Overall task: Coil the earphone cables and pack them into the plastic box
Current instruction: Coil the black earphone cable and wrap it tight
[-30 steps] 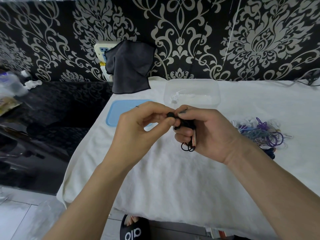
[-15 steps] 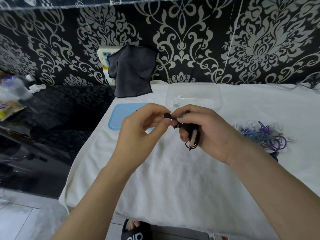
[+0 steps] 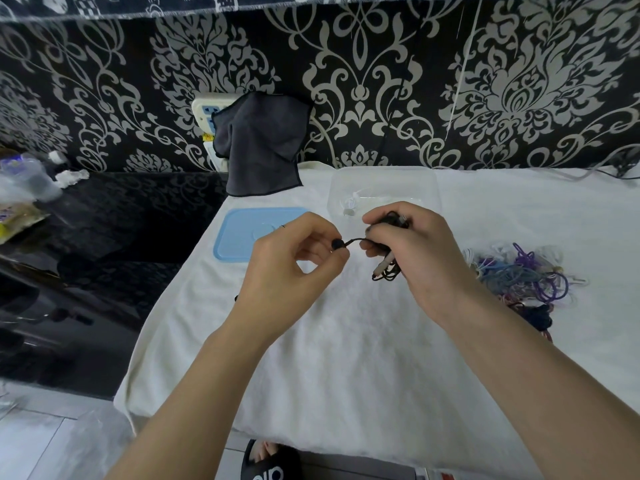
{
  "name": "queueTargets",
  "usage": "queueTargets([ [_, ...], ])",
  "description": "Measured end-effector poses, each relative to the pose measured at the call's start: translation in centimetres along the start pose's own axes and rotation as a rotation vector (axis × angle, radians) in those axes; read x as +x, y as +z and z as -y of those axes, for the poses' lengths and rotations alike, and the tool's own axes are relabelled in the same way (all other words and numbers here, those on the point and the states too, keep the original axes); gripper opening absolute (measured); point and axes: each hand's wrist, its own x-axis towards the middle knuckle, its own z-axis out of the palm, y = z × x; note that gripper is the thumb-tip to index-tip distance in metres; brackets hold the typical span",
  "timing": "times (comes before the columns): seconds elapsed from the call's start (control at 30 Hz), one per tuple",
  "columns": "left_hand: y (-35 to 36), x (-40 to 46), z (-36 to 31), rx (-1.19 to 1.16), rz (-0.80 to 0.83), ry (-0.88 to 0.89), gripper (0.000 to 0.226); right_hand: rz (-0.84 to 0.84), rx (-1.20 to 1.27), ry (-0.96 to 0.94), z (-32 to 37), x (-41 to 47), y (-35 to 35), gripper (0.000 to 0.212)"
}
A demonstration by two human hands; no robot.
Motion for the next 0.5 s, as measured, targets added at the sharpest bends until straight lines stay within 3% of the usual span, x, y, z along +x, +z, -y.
queueTargets([
  [0.27,0.5,0.0,0.7,0.085,0.123,-0.014,0.02,-0.091,0.051,-0.022,-0.1,-0.1,-0.3,0.012],
  [0.5,0.7,0.2,1.1,0.016,0.166,-0.167,0.017,0.026,0.026,-0.013,-0.5,0.1,-0.2,0.015],
])
